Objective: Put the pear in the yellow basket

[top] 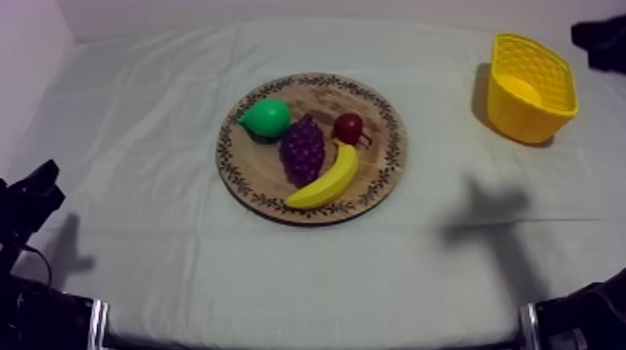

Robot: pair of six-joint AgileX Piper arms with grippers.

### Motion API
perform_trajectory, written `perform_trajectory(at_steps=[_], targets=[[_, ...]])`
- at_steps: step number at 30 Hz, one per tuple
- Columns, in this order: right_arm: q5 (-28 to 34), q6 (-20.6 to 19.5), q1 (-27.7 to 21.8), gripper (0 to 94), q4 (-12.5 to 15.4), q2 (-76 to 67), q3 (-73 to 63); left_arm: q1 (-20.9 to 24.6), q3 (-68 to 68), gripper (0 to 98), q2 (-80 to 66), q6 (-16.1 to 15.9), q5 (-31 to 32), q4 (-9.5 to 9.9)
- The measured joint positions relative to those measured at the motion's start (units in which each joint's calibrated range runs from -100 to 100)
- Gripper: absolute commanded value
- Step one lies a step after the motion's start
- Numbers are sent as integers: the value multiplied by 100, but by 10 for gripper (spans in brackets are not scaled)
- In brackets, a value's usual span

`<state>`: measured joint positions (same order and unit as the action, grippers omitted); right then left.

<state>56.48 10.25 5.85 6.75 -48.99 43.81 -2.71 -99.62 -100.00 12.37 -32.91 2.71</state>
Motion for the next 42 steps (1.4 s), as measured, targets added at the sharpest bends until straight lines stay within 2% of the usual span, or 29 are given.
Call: perform_trajectory(at_steps=[7, 11, 21, 27, 32, 37, 42], targets=[[526, -22, 385, 6, -18, 938, -1302, 0, 0, 1, 0, 0, 0, 0], [612, 117, 642, 9, 36, 1414, -1807, 0, 0, 1, 0, 0, 0, 0], [1065, 798, 1004, 35, 545, 2927, -3100, 0, 0, 1, 0, -3, 0, 0], [1562, 1231, 1129, 75, 566, 3993, -3870, 0, 0, 1, 0, 0, 0, 0], [1666, 1569, 1293, 115, 566, 4673, -4107, 0, 0, 1, 0, 0, 0, 0], [1747, 1799, 1447, 212, 574, 5182, -4271, 0, 0, 1, 0, 0, 0, 0], [1910, 1835, 1517, 458, 574, 5686, -4604, 0, 0, 1, 0, 0, 0, 0]])
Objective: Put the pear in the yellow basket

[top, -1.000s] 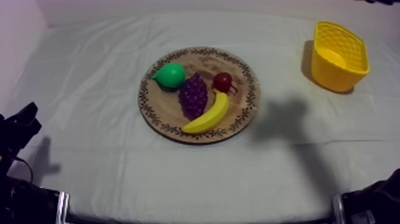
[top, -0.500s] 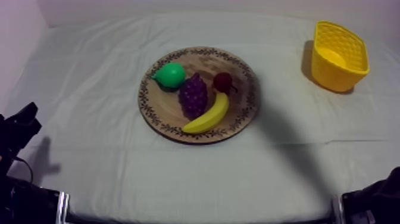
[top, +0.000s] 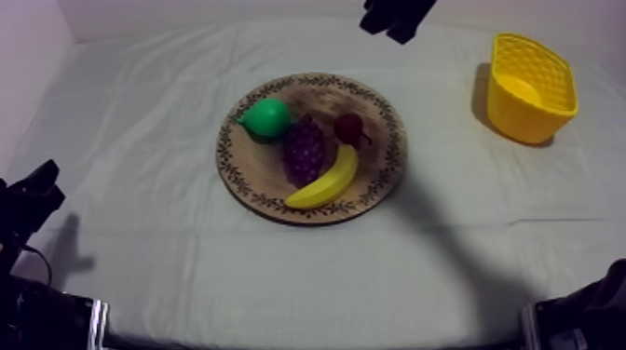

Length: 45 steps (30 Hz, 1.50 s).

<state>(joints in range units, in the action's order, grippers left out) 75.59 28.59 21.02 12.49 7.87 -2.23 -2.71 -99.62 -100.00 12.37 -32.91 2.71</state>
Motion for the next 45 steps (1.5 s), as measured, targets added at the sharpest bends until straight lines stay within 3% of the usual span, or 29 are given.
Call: perform_trajectory(at_steps=[5, 11, 16, 22, 45], targets=[[232, -53, 106, 660, -51, 579, -518, 0, 0, 1, 0, 0, 0, 0], [275, -182, 300, 768, -180, 1189, -1109, 0, 0, 1, 0, 0, 0, 0], [255, -193, 423, 791, -186, 1707, -1450, 0, 0, 1, 0, 0, 0, 0], [31, -404, 682, 832, -396, 2376, -1747, 0, 0, 1, 0, 0, 0, 0], [129, -787, 955, 819, -606, 4646, -3563, 0, 0, 1, 0, 0, 0, 0]])
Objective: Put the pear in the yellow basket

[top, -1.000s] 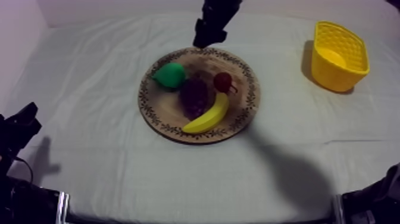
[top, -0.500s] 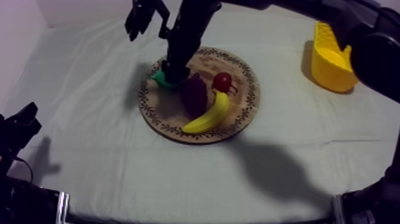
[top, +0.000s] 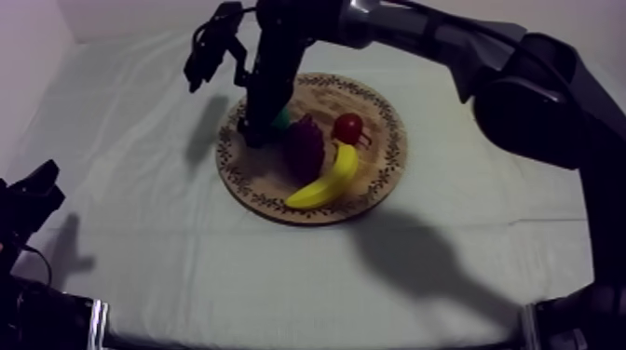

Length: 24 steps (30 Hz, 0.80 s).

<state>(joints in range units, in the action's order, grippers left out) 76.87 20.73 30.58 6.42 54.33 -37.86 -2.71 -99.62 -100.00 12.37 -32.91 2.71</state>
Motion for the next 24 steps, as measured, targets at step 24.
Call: perform_trajectory(at_steps=[24], targets=[[546, -253, -147, 687, -195, 1100, -1524, 0, 0, 1, 0, 0, 0, 0]])
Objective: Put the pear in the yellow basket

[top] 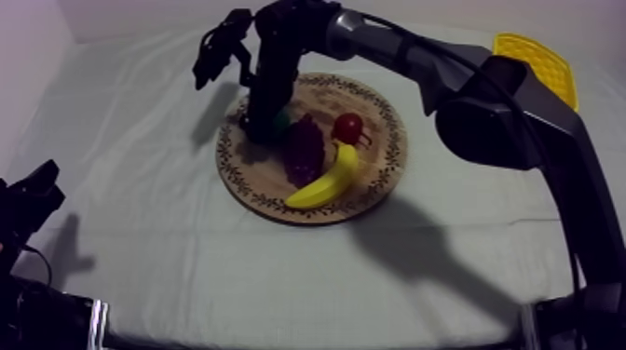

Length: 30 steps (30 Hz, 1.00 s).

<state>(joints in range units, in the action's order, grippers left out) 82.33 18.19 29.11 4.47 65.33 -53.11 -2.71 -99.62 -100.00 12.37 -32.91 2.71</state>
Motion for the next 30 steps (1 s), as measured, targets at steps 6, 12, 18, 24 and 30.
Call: perform_trajectory(at_steps=[6, 12, 18, 24, 30], targets=[[20, 14, -53, 532, 47, -39, 110, 0, 0, 1, 0, 0, 0, 0], [-135, 123, -93, 439, 192, -528, 661, 0, 0, 1, 0, 0, 0, 0], [-297, 167, -119, 424, 286, -1371, 1550, 0, 0, 1, 0, 0, 0, 0], [-421, 228, -235, 399, 434, -2657, 2817, 0, 0, 1, 0, 0, 0, 0], [-428, 131, -445, 390, 468, -4089, 3912, 0, 0, 1, 0, 0, 0, 0]])
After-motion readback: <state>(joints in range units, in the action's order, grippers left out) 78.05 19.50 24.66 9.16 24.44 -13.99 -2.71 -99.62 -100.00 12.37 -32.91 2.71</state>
